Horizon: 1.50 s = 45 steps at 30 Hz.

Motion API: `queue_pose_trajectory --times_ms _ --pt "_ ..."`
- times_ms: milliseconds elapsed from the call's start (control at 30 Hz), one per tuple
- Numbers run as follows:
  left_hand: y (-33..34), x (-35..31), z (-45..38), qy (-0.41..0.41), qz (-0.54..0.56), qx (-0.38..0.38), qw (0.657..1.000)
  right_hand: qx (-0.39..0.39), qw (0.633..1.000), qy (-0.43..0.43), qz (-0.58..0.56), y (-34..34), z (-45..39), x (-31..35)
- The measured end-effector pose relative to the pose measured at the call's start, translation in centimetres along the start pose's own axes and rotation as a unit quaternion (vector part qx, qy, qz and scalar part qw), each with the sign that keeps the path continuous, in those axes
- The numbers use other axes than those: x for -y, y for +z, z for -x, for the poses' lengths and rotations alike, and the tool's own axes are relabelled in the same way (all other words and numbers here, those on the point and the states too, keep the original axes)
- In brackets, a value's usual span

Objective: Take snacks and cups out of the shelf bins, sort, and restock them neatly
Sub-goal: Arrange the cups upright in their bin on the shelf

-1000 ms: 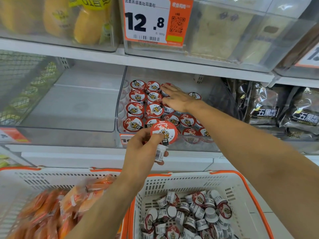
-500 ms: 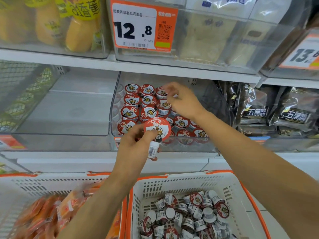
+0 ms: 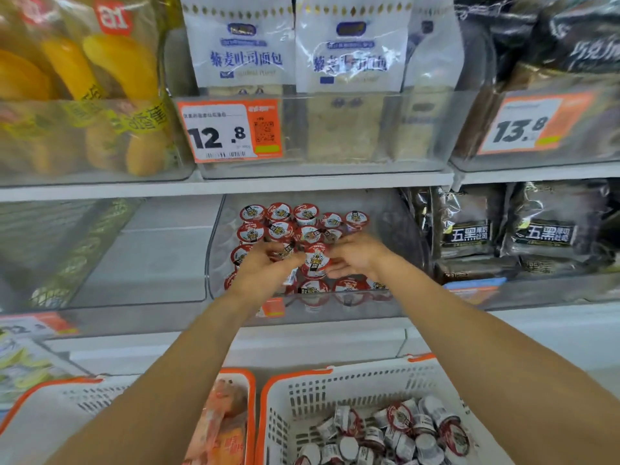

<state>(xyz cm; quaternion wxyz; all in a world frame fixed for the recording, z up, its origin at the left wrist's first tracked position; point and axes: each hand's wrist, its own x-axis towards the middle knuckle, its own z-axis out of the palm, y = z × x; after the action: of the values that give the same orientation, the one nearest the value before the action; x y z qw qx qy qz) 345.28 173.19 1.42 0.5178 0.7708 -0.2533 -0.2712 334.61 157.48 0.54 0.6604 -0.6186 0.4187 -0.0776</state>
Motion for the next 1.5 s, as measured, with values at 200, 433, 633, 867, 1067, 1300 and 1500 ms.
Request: queue_pose_trajectory --times_ms 200,433,633,867,1067,1300,1500 --pt "0.7 -0.3 -0.9 0.082 -0.049 -0.02 0.995 -0.138 0.965 -0.103 0.198 0.1 -0.6 -0.7" --pt "1.9 0.4 -1.6 0.186 -0.091 0.076 0.975 0.104 0.994 -0.042 0.012 0.0 2.9 0.1" --pt "-0.4 1.7 -3.7 0.182 -0.354 0.095 0.912 0.049 0.98 -0.015 0.191 -0.5 1.7 -0.4" --pt "-1.4 3.6 -5.3 0.1 -0.434 0.135 0.885 0.01 0.92 -0.054 0.388 0.3 1.4 -0.5" --pt "-1.3 3.6 -4.6 0.105 -0.434 0.116 0.887 0.01 0.93 -0.078 0.358 0.3 1.2 -0.5" --pt "-1.1 3.4 -4.0 0.103 -0.44 0.104 0.886 0.06 0.927 -0.085 0.361 0.5 0.8 -0.7" --pt "-1.0 3.1 -3.9 0.094 -0.448 0.106 0.883 0.041 0.933 -0.089 0.347 0.5 0.4 -1.0"
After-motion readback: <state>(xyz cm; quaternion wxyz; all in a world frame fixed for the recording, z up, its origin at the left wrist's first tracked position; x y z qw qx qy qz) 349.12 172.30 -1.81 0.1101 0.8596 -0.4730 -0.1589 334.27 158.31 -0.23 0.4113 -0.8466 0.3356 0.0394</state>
